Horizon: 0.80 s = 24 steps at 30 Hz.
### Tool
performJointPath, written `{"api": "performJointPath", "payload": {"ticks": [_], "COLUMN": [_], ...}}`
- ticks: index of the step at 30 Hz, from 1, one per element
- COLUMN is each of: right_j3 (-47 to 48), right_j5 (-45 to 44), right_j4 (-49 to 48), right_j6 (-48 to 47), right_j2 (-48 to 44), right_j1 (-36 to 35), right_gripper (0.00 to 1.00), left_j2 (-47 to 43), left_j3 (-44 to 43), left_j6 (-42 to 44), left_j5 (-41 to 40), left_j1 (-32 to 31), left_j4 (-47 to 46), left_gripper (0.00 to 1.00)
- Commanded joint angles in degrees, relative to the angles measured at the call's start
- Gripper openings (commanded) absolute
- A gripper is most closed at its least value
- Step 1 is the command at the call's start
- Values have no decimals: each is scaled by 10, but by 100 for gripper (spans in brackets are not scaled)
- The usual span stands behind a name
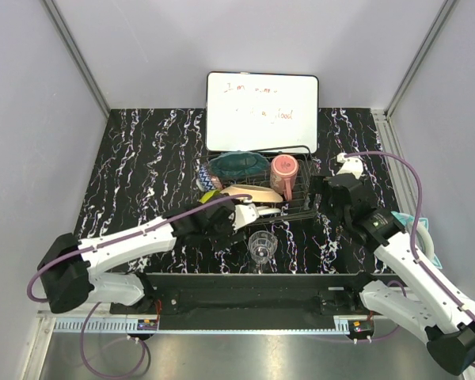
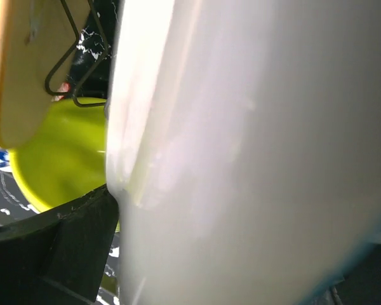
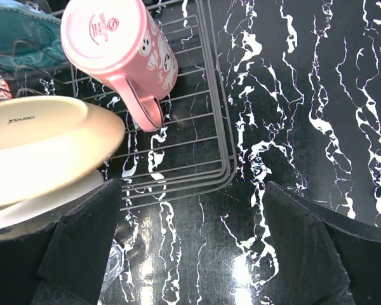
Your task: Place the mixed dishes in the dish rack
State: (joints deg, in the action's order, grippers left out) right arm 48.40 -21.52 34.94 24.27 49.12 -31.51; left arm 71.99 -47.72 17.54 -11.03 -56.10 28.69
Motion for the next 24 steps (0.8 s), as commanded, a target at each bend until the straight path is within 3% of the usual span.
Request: {"api": "performJointPath", "payload": {"ticks": [1,11,18,24], "right_j3": [15,12,7,6], "right_j5": [-12,-12,-5,3], "right_j4": [-20,-26,-36,-44], "right_j6": [0,-5,-12,-12], "right_j2": [3,14,30,34], "right_j1": [-3,-3,-2,-3], "right_gripper": [100,100,100,100], "left_j2": [-10,-32,-76,-89], "left_j3": [32,90,86,-27], "left_j6": [-9,46,44,18], "left_j5": [-3,-8,-1,25], "left_j1": [46,193,208,203], "left_j4": [52,36,60,117], "left_gripper": [93,92,92,92]}}
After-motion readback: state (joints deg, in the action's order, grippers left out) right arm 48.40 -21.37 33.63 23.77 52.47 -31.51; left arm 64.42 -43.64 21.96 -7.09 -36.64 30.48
